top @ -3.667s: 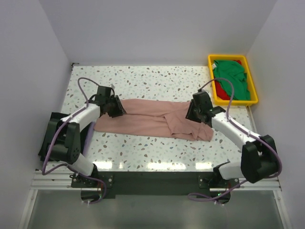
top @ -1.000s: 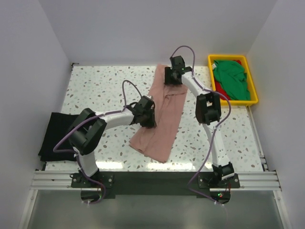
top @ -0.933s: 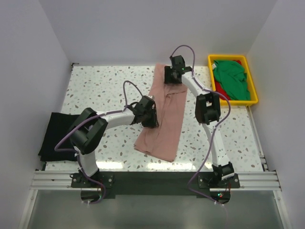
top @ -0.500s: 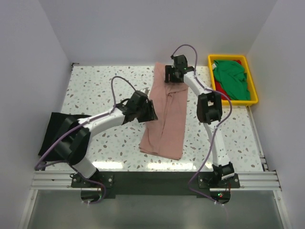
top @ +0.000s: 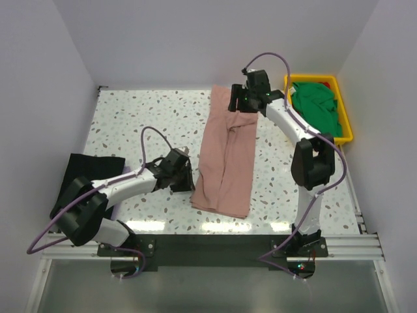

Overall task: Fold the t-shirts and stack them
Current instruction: Fold the tshirt

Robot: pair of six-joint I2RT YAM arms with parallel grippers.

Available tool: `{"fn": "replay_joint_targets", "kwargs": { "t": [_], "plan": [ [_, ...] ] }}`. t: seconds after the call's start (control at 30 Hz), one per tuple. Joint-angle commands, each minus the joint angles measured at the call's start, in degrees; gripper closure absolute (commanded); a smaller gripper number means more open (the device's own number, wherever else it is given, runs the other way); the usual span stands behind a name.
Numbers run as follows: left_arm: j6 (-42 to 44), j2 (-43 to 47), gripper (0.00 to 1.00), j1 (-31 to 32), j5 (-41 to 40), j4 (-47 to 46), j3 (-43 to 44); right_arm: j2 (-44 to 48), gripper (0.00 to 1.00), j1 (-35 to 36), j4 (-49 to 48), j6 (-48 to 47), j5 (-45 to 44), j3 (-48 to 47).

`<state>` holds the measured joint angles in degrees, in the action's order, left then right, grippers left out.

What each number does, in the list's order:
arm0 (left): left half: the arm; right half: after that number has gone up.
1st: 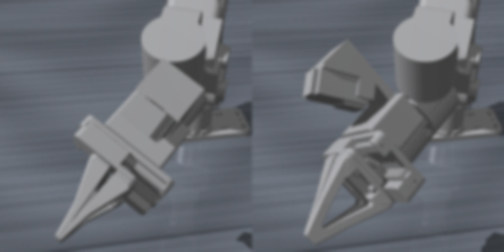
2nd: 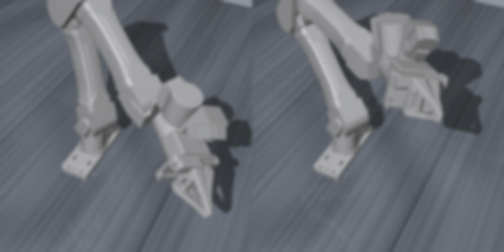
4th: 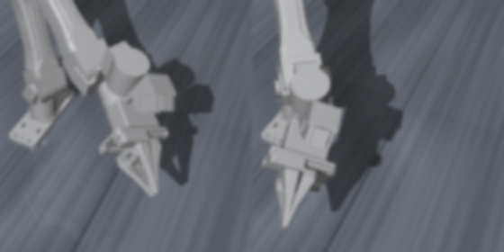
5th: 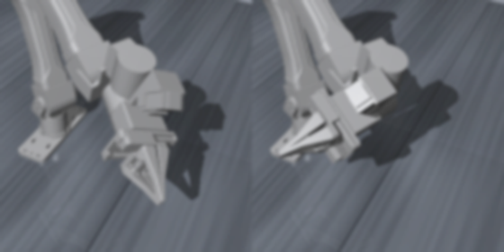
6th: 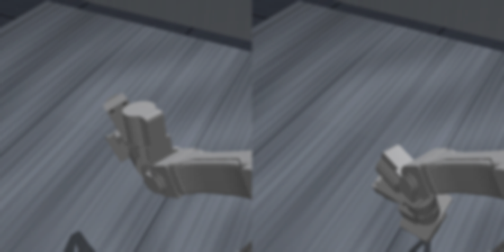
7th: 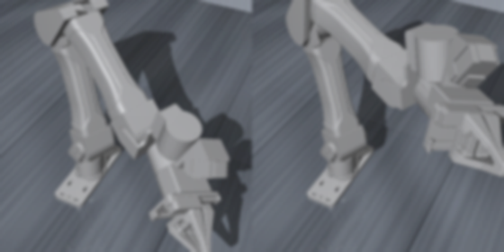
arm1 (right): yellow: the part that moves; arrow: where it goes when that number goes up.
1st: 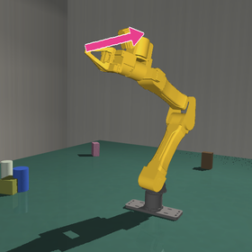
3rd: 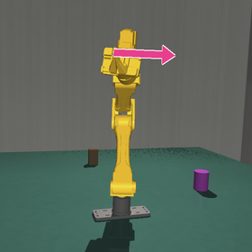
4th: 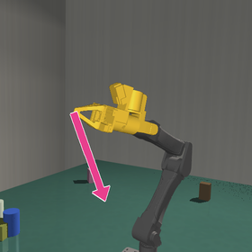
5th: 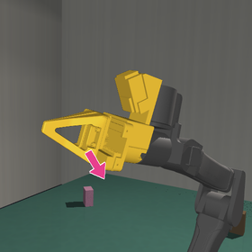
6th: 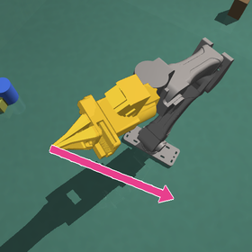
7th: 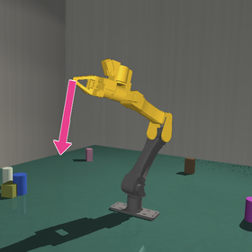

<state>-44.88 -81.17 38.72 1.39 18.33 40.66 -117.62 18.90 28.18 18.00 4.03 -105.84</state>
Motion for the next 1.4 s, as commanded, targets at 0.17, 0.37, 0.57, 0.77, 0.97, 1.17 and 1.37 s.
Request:
{"fn": "replay_joint_targets", "kwargs": {
  "t": [0.17,0.37,0.57,0.77,0.97,1.17,1.37],
  "plan": [
    [1.99,3.03,0.6,0.74,1.68,-1.1,-2.61,1.08,0.41,6.06,-4.28,3.62,-0.43,13.38],
    [2.08,2.24,0.61,1.18,3.18,-3.03,-4.19,-1.03,0.42,8.26,-4.19,4.06,-1.66,13.82],
    [2.52,2.24,0.62,1.27,4.59,-4.79,-4.37,-1.82,0.44,8.97,-4.1,4.59,-3.06,14.44],
    [2.78,1.45,0.66,1.45,6.43,-5.58,-4.72,-3.05,0.48,9.05,-4.63,4.85,-3.86,14.7],
    [2.52,0.57,0.77,1.89,7.58,-6.29,-5.51,-4.37,0.5,9.05,-5.51,5.2,-5.26,13.83],
    [2.08,0.66,0.93,1.97,7.58,-5.85,-6.21,-5.86,0.51,9.14,-5.86,5.12,-7.98,12.07],
    [1.99,1.8,1.0,1.97,7.14,-4.44,-6.3,-6.3,0.51,9.05,-7.88,5.99,-7.9,12.06]
  ]
}}
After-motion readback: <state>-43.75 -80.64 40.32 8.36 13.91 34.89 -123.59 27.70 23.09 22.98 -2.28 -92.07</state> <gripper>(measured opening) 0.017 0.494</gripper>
